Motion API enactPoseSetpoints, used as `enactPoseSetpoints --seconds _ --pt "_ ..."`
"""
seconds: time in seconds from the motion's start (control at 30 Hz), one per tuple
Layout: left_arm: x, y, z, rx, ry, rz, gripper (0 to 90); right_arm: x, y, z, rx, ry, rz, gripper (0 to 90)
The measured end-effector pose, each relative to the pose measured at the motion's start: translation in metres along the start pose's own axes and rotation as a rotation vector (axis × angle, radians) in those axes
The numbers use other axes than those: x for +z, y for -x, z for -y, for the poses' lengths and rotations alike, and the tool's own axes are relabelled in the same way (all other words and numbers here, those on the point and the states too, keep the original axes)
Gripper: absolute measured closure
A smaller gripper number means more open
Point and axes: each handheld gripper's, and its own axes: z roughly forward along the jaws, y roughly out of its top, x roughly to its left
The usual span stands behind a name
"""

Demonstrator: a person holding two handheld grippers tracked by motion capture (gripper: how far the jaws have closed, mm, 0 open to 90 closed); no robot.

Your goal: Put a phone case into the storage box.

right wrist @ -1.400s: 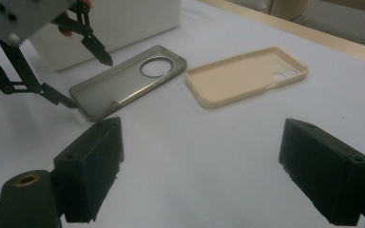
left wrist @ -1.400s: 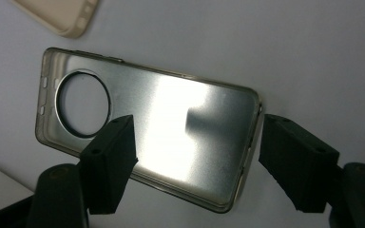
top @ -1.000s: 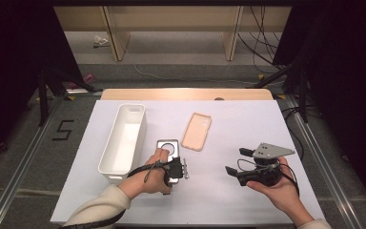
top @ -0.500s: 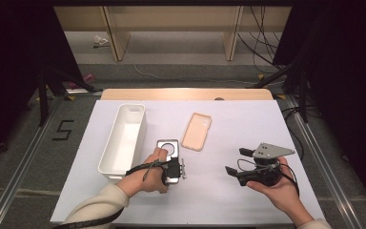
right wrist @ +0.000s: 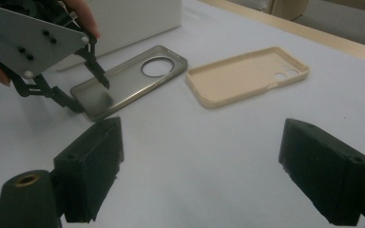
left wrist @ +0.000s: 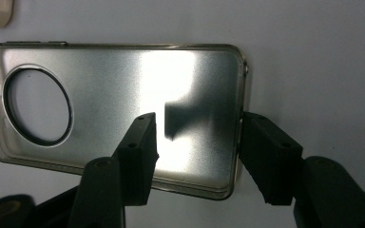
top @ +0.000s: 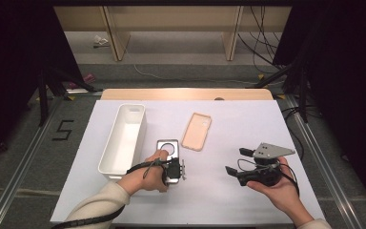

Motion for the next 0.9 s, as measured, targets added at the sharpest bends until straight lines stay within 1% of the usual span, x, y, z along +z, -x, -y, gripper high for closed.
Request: enactPoseSetpoints --seconds 0.13,0.2,0.23,0.27,0.5,0.53,0.57,0.7,0.73,0.8,0.9 --pt "-0.0002 -0.0007 0.0001 0.007 0.000 0.016 51.0 0.0000 -0.0001 -0.0001 -0.001 0.001 -0.001 15.6" --pt "0.0000 -0.0009 -0.0002 0.017 0.003 0.017 53.2 0.0000 -0.0001 0.0000 -0.001 0.000 -0.001 15.7" --pt "0.0001 -0.0003 -0.0002 0.012 0.003 0.023 54.0 0.0000 -0.0001 -0.0001 0.000 0.000 -0.001 15.7" --pt "0.0001 -0.0004 -0.0004 0.020 0.002 0.030 54.8 0.0001 -0.0001 -0.0001 0.000 0.001 -0.001 15.7" --pt "-0.0001 0.0001 -0.0008 0.032 0.003 0.044 61.1 0.0001 -0.0002 0.0000 -0.001 -0.001 -0.002 15.7" --pt "-0.0002 0.0003 -0.0008 0.037 0.003 0.046 63.6 0.0002 -0.0002 0.0000 -0.001 -0.001 -0.003 15.7" --pt "-0.0004 0.0003 -0.0010 0.043 0.002 0.046 63.6 0.0002 -0.0002 0.0000 -0.001 -0.001 -0.003 15.7" --pt "-0.0005 0.0020 -0.0009 0.045 0.002 0.062 70.1 0.0003 -0.0004 0.0000 -0.001 -0.003 -0.006 15.7" --pt "-0.0006 0.0016 -0.0010 0.053 0.001 0.062 70.1 0.0003 -0.0004 0.0000 -0.001 -0.003 -0.006 15.7" --pt "-0.0005 0.0022 -0.0008 0.048 0.003 0.069 71.5 0.0004 -0.0004 0.0001 -0.001 -0.004 -0.007 15.7" --pt "-0.0007 0.0022 -0.0011 0.059 0.001 0.077 74.6 0.0004 -0.0004 0.0001 -0.001 -0.004 -0.008 15.6"
